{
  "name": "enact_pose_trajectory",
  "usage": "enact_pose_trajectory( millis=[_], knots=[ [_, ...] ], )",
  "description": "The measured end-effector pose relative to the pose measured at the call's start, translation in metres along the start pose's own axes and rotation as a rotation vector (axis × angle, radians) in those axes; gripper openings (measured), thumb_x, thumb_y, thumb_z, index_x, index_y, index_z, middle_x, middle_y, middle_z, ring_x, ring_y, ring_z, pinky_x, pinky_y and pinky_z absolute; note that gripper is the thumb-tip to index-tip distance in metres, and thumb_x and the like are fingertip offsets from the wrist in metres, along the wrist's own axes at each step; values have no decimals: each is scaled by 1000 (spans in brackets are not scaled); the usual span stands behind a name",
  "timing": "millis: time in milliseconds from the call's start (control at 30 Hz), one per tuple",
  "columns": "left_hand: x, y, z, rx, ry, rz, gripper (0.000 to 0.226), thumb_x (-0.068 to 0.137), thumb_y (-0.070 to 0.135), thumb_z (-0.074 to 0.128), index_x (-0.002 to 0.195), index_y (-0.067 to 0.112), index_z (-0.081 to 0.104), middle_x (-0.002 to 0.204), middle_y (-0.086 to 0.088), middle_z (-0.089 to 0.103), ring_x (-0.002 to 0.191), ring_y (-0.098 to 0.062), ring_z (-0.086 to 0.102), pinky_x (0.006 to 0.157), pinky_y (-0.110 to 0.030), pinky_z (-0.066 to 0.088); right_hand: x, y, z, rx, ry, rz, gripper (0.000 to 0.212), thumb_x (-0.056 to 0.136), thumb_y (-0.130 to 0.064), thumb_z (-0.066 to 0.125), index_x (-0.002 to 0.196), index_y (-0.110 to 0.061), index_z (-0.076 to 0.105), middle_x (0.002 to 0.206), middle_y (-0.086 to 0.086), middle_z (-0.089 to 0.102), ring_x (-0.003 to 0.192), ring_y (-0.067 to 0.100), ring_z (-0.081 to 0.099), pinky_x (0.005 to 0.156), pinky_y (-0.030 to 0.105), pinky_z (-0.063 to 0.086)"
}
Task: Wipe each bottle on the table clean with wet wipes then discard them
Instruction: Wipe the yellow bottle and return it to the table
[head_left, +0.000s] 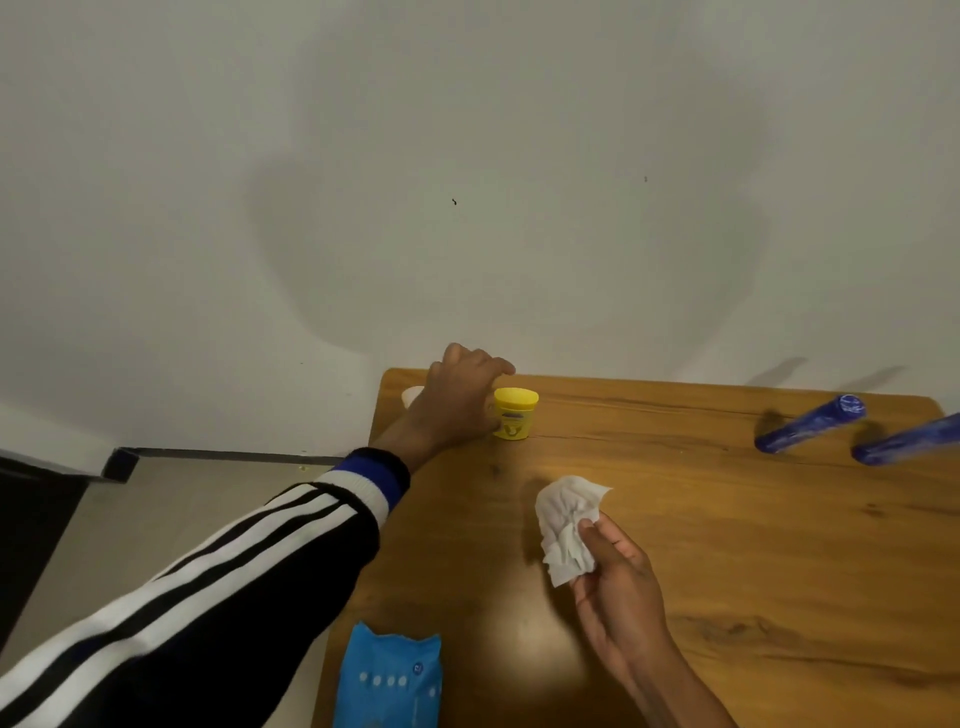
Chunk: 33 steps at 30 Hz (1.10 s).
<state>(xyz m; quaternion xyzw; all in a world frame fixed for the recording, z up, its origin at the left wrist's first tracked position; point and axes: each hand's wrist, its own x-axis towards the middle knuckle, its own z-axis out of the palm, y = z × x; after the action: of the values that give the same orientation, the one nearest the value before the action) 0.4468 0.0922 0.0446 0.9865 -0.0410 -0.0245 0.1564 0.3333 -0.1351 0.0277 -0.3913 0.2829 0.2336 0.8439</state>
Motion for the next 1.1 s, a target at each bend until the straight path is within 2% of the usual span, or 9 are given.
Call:
enact_pose_trajectory(
  millis=[100,200,300,433,600,700,833,967,1100],
  knots=[
    [5,15,7,-76,-131,-11,64,82,30,79,139,20,53,131,-5,61,122,-29,46,96,-42,47,-6,-6,-7,17,1,-6,28,99,-2,48,122,0,64,118,19,70,103,28,70,86,31,59],
    [7,23,13,-125,-106,-26,47,84,19,76,129,16,63,124,-8,66,113,-29,57,91,-39,49,-8,-11,-17,37,20,-21,26,97,-2,49,118,0,65,115,20,71,99,27,72,80,29,60],
    [8,24,14,-198,-77,-67,32,85,16,75,116,14,71,115,-6,70,105,-24,62,83,-34,51,-8,-18,-28,51,70,-54,24,97,-1,50,112,-2,68,113,20,72,99,26,72,85,33,58],
    [5,25,5,-270,-64,-79,31,84,23,78,114,14,71,112,-4,72,99,-20,63,76,-29,49,-9,-32,-42,32,112,-66,23,97,-2,51,112,-4,68,112,17,73,103,26,71,90,34,54],
    [-16,39,-22,-541,55,-204,27,81,19,82,107,15,74,93,8,73,76,7,63,62,-6,45,-20,-52,-48,54,106,-90,23,98,0,48,109,-4,68,109,18,74,102,27,71,87,35,56],
    [-45,51,-32,-947,141,-356,24,83,17,81,106,16,75,87,5,78,75,5,69,61,-11,51,-29,-68,-54,89,133,-103,23,97,1,50,112,-3,67,110,18,73,102,27,71,85,36,57],
    [-74,68,-39,-1306,143,-516,30,90,24,74,117,12,71,104,-6,78,92,-13,73,76,-28,58,-45,-87,-63,116,146,-132,20,96,1,53,110,-4,67,107,17,74,96,24,73,81,37,58],
    [-90,90,-49,-1472,125,-564,24,93,26,69,111,12,73,95,-1,78,86,-10,73,72,-24,58,-72,-98,-70,126,124,-155,23,96,0,53,116,-2,64,111,19,73,99,27,72,84,40,57],
    [-102,116,-57,-1593,76,-549,15,89,30,71,91,17,79,83,2,76,79,-7,74,75,-27,60,-108,-101,-73,143,86,-214,29,97,-1,50,124,1,61,118,21,69,110,31,68,93,44,52]
  ],
)
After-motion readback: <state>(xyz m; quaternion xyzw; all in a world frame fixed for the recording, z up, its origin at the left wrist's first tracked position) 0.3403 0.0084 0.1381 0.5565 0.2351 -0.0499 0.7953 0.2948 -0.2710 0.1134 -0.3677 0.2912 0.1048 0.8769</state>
